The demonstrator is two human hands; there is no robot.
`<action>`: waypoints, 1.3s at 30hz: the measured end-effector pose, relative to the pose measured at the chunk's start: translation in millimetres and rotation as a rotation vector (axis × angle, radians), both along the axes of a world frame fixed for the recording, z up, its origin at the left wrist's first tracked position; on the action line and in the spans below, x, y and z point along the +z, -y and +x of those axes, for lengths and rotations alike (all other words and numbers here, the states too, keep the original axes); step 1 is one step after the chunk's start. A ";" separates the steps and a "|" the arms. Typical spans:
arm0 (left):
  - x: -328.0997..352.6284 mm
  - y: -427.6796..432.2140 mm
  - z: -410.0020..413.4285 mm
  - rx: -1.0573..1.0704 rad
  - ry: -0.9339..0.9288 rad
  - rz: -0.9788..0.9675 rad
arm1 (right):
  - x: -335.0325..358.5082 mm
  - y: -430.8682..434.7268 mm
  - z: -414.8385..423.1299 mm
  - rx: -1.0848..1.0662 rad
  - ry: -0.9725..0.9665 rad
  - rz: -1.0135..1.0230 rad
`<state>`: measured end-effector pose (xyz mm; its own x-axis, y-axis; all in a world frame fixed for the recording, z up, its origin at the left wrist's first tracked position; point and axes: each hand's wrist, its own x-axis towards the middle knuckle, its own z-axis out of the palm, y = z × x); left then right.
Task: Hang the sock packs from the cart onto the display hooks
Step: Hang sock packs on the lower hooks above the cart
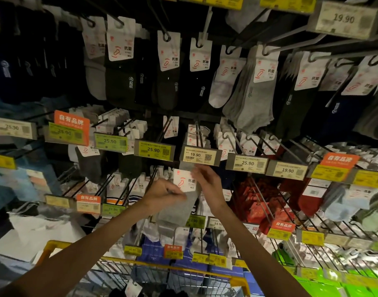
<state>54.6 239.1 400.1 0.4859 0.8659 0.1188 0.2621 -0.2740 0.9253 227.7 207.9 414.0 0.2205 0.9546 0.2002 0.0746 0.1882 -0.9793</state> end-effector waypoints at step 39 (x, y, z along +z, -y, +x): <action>31.5 -8.5 31.9 0.033 0.056 -0.188 | 8.7 -14.9 7.0 -0.144 -0.036 0.080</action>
<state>86.5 247.6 431.6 0.4545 0.8905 -0.0208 0.2146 -0.0868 0.9728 234.7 222.7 422.8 0.3628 0.8939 0.2633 0.0713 0.2551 -0.9643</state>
